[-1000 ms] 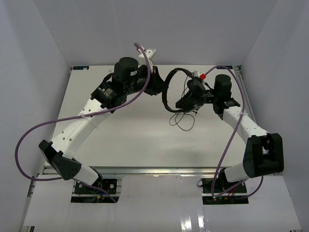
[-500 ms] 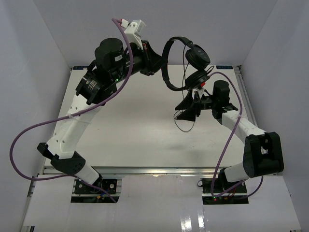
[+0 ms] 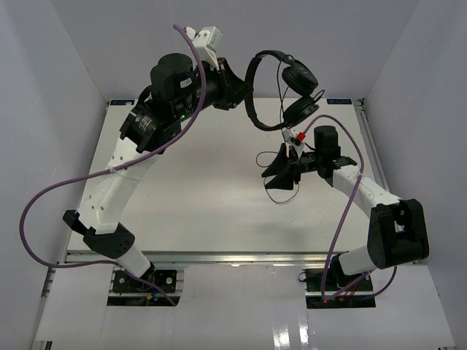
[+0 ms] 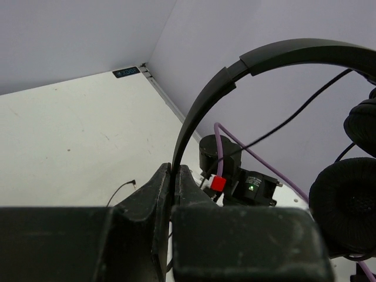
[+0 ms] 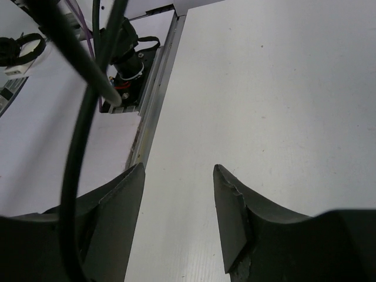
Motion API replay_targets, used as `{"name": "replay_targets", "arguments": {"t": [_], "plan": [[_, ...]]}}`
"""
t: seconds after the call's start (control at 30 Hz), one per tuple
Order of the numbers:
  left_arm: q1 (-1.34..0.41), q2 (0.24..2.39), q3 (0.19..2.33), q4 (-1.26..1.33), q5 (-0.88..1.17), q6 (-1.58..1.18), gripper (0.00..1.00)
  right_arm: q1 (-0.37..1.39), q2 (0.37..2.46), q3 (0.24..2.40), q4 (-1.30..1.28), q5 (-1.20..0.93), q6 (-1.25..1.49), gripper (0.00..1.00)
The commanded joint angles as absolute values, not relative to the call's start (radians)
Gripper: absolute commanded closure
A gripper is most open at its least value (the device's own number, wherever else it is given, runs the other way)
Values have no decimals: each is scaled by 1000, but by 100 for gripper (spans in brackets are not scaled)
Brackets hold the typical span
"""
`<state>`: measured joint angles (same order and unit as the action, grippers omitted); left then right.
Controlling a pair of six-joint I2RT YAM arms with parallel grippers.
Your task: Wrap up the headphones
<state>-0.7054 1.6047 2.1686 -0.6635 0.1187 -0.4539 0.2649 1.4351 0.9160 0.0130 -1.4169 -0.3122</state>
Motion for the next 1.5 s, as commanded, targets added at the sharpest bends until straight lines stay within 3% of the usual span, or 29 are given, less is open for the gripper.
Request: {"name": "replay_targets", "arguments": {"t": [0.0, 0.1, 0.17, 0.4, 0.67, 1.0, 1.33, 1.47], "plan": [[-709, 1556, 2228, -637, -9, -490, 100, 268, 1405, 931, -61, -1401, -394, 51], [-709, 1536, 2214, -625, -99, -506, 100, 270, 1395, 900, -55, -1373, -393, 61], [-709, 1521, 2202, -614, -146, -523, 100, 271, 1382, 887, -53, -1341, -384, 73], [-709, 1489, 2136, -564, -292, -563, 100, 295, 1299, 835, -64, -1232, -399, 92], [-685, 1509, 2099, -506, -499, -492, 100, 432, 1155, 816, -279, -935, -620, 92], [-529, 1601, 2055, -544, -468, -514, 100, 723, 1058, 866, -559, -499, -868, 92], [-413, 1662, 1872, -536, -441, -468, 100, 821, 1036, 894, -688, -340, -956, 92], [-407, 1667, 1741, -485, -446, -413, 100, 822, 1041, 1000, -729, -288, -956, 92]]}}
